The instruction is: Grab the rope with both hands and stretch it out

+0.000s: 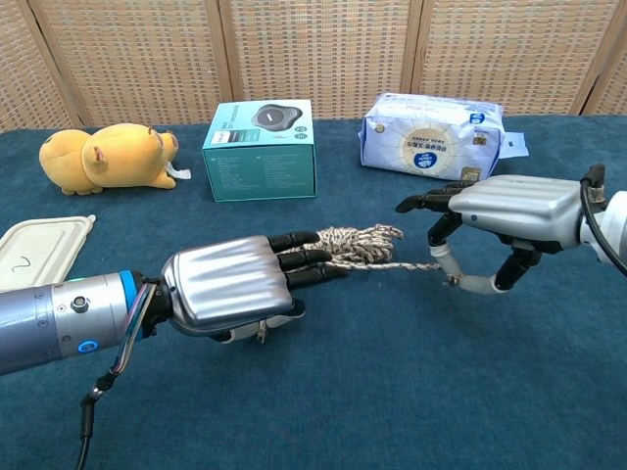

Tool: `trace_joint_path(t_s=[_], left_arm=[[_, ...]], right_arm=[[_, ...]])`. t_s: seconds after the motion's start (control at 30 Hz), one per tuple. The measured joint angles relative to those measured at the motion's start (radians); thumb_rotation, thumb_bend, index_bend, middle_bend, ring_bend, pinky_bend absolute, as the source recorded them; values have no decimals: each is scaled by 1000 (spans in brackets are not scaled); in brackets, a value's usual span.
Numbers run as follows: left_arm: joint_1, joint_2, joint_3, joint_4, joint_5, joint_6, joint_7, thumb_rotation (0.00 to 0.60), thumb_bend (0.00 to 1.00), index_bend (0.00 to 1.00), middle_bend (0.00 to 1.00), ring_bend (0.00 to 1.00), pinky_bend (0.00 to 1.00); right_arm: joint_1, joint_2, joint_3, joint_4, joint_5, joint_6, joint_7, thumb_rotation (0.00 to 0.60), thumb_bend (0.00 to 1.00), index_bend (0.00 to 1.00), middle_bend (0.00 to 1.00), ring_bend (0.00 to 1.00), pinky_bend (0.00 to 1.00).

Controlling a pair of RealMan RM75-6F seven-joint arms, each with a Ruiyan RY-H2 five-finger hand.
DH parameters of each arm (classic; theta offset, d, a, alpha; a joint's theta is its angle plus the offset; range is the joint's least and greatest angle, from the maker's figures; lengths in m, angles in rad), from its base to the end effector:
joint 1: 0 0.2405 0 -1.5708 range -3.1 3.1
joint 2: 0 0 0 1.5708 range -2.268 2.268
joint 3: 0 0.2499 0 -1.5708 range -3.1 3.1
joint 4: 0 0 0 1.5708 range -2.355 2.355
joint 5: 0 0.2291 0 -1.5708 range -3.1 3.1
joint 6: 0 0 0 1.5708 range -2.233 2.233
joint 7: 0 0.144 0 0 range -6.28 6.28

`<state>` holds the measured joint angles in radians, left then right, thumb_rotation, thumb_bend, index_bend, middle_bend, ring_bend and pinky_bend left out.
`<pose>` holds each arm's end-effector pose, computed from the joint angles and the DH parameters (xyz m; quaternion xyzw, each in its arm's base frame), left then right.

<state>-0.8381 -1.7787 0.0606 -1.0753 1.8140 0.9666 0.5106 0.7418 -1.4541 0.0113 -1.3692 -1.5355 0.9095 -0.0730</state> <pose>-0.1309 0.2912 -0.1236 -0.9040 0.0802 -0.3014 0.2925 -0.1798 -0.3236 -0.0294 0.8406 -0.2760 0.3317 0.3273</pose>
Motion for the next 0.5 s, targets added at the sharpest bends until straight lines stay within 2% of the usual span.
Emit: trace_joint_path(t_s=[0.33,0.5], left_arm=[[-2,3,5,-6,-9,-1,6,600,421,533,0,0,0],[-3,-1,6,-4,-14,-1,6,600,422,602,0,0,0]], right_arm=[[0,-1,1,1,1,-1,0,600,498,658,29,0,0],[0,3,2,-2,1,0,-1,600,498,658,29,0,0]])
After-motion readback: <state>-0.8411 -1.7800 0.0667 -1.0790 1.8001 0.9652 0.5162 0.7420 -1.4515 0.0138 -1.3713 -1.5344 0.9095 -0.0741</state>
